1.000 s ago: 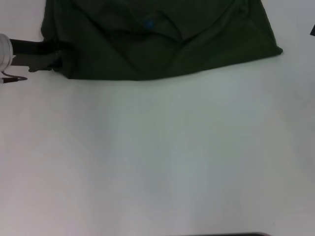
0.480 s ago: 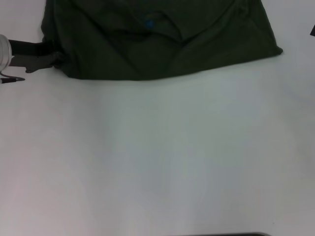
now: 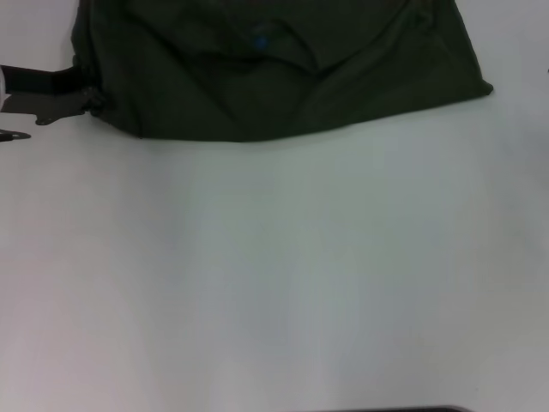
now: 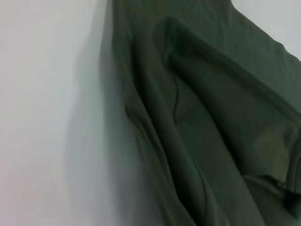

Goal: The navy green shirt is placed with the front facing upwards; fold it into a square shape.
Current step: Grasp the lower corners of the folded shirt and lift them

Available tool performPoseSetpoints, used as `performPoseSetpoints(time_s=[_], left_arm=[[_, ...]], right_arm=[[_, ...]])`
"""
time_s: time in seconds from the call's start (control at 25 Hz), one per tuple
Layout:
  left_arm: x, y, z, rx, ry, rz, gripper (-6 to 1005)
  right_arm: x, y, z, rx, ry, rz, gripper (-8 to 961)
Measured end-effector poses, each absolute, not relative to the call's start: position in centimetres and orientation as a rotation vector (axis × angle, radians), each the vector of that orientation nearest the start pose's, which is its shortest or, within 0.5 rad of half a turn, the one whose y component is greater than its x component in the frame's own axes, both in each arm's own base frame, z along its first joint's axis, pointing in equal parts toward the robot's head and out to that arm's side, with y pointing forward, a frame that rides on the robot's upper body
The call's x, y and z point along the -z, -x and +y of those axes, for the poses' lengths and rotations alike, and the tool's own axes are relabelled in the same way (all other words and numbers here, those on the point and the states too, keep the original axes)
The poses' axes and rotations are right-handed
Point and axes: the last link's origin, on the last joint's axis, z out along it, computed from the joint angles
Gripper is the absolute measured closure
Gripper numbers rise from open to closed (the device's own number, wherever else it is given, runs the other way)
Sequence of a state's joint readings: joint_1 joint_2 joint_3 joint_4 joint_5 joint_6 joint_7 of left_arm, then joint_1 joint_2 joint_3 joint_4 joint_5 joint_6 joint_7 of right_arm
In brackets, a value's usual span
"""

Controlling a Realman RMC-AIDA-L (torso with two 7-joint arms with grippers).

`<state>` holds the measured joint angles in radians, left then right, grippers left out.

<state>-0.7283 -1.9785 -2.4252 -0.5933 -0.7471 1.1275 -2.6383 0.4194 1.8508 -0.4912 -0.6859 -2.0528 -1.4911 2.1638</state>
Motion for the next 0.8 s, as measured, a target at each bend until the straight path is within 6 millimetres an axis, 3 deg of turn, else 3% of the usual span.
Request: performPoseSetpoints(time_s=[0.16,0.36,0.6,0.8], left_arm=[[-3.0,29.1,41.1,0.328,1.904,-1.87,988],[-2.8,29.1,41.0,0.317,1.916,-1.866,988],[-2.7,28.6,40.9,0.297,1.951,-1.87,989],[-3.1,28.0,40.9,0.297,1.985,-1.852,989]], right_arm=[[-13.9,-34.7,34.6,-0.605,2.022,1.638,355],[-12.9,-32.4,37.5,-0.368,2.098,1.666,356],[-12.4,-29.0,40.5,-0.222,2.164,1.593,358],[-11.9,-28.3,42.1,-0.145,2.123,1.54,359]])
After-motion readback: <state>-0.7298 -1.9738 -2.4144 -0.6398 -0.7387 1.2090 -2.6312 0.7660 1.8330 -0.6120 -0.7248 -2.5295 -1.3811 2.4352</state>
